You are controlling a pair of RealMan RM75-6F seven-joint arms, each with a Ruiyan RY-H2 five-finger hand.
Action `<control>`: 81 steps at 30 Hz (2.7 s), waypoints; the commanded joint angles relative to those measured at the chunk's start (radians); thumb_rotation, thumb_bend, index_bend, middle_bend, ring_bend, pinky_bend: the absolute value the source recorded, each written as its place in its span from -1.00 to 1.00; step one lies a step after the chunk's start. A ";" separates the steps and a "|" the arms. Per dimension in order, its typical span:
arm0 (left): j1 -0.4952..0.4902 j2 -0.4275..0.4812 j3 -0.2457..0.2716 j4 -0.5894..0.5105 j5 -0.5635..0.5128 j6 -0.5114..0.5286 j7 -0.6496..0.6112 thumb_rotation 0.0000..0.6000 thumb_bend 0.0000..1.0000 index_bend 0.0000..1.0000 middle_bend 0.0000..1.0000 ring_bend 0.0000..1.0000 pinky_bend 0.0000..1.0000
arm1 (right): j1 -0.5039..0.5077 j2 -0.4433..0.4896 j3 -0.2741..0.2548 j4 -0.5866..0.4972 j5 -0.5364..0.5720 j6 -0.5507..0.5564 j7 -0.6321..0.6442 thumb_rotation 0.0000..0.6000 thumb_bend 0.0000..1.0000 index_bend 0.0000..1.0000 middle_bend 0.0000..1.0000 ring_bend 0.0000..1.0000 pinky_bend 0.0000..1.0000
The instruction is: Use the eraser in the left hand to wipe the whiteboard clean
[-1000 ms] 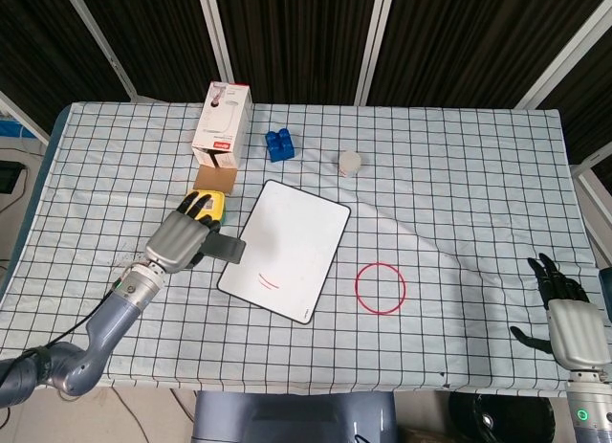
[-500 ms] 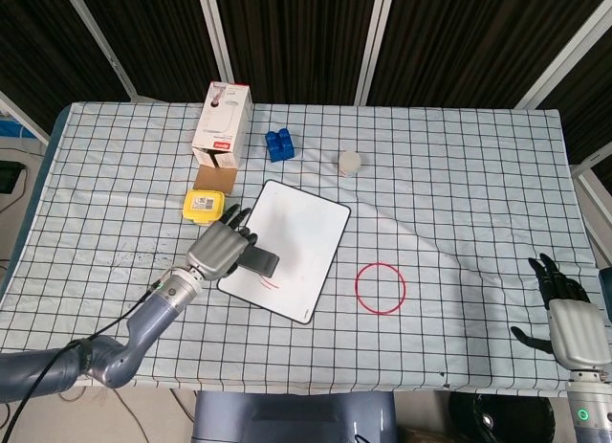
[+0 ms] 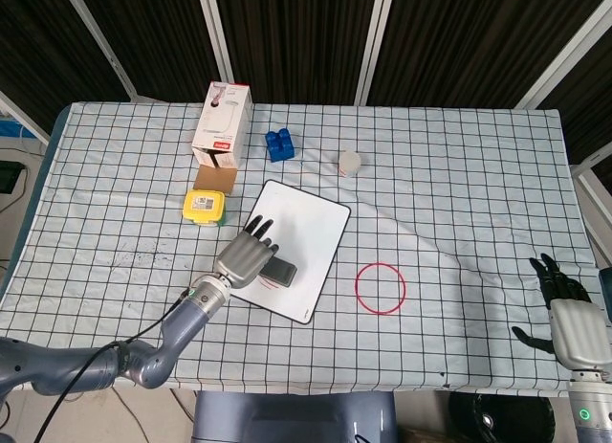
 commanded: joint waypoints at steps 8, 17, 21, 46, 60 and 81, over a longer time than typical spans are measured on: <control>-0.019 -0.023 0.012 0.003 -0.057 -0.002 0.038 1.00 -0.37 -0.15 -0.08 -0.95 -0.86 | 0.000 0.001 0.000 0.000 -0.001 0.002 0.002 1.00 -0.92 -1.00 -0.93 -0.65 -0.59; -0.013 0.019 0.047 -0.062 -0.066 0.009 0.054 1.00 -0.33 -0.13 -0.07 -0.95 -0.86 | 0.000 0.001 0.000 0.001 -0.001 0.001 0.001 1.00 -0.92 -1.00 -0.93 -0.65 -0.59; -0.009 0.043 0.059 -0.094 -0.069 0.011 0.052 1.00 -0.33 -0.14 -0.07 -0.95 -0.87 | -0.001 0.001 0.000 0.000 -0.003 0.003 -0.001 1.00 -0.92 -1.00 -0.93 -0.65 -0.59; -0.049 0.007 0.058 -0.049 -0.102 0.026 0.090 1.00 -0.33 -0.14 -0.07 -0.95 -0.87 | 0.001 -0.001 -0.001 -0.002 -0.001 -0.001 -0.006 1.00 -0.92 -1.00 -0.93 -0.65 -0.59; -0.111 -0.080 0.017 0.055 -0.207 0.030 0.168 1.00 -0.33 -0.14 -0.07 -0.95 -0.88 | -0.001 0.001 -0.001 -0.002 -0.001 0.002 0.000 1.00 -0.92 -1.00 -0.93 -0.65 -0.59; -0.082 0.018 0.099 -0.094 -0.082 0.018 0.104 1.00 -0.33 -0.14 -0.07 -0.95 -0.88 | 0.000 0.002 -0.001 -0.001 -0.003 0.002 0.005 1.00 -0.92 -1.00 -0.93 -0.65 -0.59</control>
